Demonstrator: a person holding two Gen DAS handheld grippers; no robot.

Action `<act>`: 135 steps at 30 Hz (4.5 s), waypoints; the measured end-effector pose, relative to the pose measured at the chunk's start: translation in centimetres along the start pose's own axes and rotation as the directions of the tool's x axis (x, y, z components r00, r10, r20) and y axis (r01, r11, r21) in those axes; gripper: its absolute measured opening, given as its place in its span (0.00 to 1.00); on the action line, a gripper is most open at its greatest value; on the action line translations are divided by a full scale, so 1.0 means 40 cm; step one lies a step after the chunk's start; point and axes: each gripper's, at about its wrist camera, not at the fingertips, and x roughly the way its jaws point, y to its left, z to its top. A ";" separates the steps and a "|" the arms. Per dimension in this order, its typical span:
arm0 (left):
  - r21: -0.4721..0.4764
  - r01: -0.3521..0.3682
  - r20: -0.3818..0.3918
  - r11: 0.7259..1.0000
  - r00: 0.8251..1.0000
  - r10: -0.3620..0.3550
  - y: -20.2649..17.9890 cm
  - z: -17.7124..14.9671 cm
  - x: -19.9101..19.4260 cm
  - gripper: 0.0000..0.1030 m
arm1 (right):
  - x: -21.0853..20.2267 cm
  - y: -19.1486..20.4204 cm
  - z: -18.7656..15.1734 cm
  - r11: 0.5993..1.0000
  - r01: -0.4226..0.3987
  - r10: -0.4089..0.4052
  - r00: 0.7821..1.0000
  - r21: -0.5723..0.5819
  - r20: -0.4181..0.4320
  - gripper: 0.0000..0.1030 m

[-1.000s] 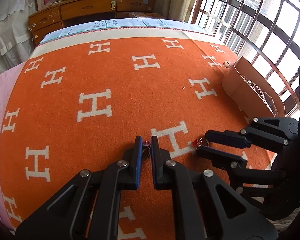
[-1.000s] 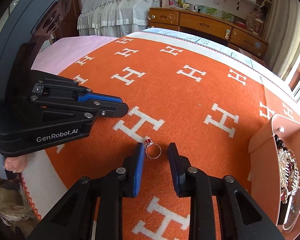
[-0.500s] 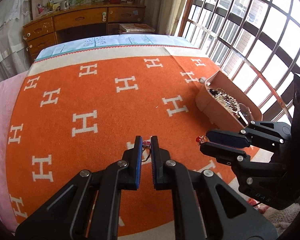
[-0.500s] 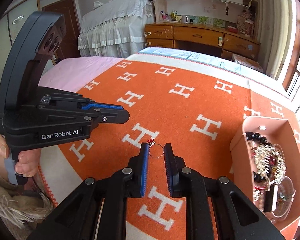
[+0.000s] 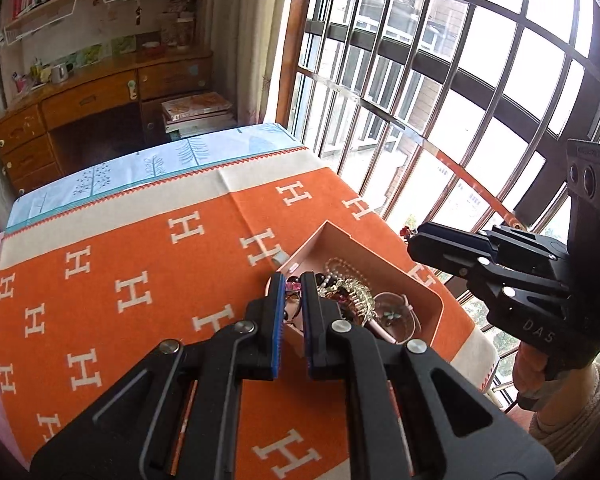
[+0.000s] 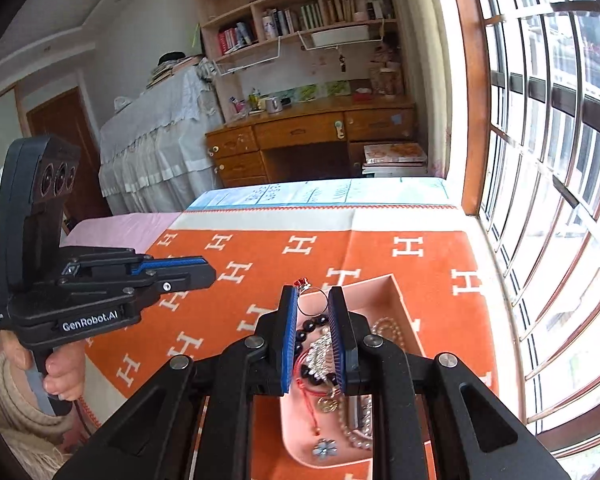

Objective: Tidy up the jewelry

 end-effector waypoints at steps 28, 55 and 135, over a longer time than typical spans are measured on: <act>-0.114 -0.018 -0.203 0.993 0.979 -0.005 -0.004 -0.021 0.332 0.45 | 0.330 -0.214 -0.016 0.962 -0.077 0.130 0.973 0.263 -0.191 0.26; -0.226 -0.266 -0.063 0.937 0.964 0.259 0.018 -0.187 0.003 0.54 | 0.096 -0.061 -0.141 0.974 -0.084 0.118 0.981 0.213 -0.155 0.27; -0.284 -0.475 0.008 0.833 0.868 0.497 -0.060 -0.303 -0.293 0.77 | -0.210 0.204 -0.155 0.992 -0.041 0.049 0.996 0.117 -0.069 0.45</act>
